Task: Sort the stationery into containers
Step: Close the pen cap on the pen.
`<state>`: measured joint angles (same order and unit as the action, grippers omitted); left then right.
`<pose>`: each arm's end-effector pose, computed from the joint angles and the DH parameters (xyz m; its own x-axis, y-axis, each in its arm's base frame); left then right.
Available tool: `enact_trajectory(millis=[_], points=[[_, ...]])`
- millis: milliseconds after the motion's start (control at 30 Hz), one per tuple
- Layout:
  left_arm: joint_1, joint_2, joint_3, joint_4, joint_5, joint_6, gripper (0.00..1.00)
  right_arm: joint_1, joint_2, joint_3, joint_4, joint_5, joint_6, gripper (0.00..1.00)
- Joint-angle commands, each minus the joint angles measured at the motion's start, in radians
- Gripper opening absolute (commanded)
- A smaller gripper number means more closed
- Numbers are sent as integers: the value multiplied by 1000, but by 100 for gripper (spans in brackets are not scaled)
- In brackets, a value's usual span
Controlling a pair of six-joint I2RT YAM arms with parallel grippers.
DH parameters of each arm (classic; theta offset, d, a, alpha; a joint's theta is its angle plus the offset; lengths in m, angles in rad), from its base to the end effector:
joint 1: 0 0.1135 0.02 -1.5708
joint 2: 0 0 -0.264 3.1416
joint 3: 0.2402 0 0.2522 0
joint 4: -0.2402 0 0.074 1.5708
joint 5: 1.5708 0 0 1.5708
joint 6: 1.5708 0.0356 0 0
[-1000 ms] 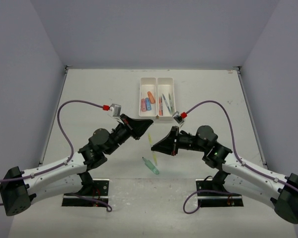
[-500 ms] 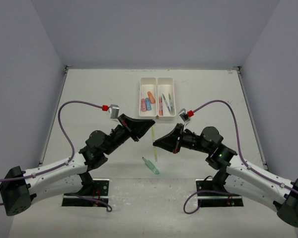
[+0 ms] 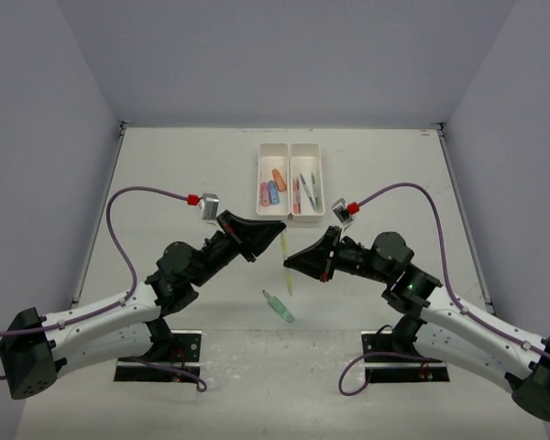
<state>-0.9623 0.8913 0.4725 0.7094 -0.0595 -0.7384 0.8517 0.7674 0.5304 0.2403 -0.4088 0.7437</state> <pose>0.1202 -0.1688 0.3054 -0.4083 -0.5894 -0.6971 0.6919 0.2983 -0.6575 0.1138 0.1514 0.2979 -0.6431 0.2086 -0.7368 -0.7023 0.2230 0.6761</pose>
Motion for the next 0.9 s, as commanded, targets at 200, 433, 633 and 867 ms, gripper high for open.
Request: enact_trajectory(millis=[200, 433, 633, 867], points=[[5, -16, 26, 42, -41, 43, 0, 4, -10, 29, 2, 30, -17, 0], [5, -18, 34, 37, -54, 49, 0, 6, -7, 33, -12, 38, -23, 0], [5, -11, 37, 41, -38, 41, 0, 6, -9, 37, -22, 49, -27, 0], [5, 6, 29, 55, -8, 16, 0, 6, -4, 60, -42, 65, -34, 0]])
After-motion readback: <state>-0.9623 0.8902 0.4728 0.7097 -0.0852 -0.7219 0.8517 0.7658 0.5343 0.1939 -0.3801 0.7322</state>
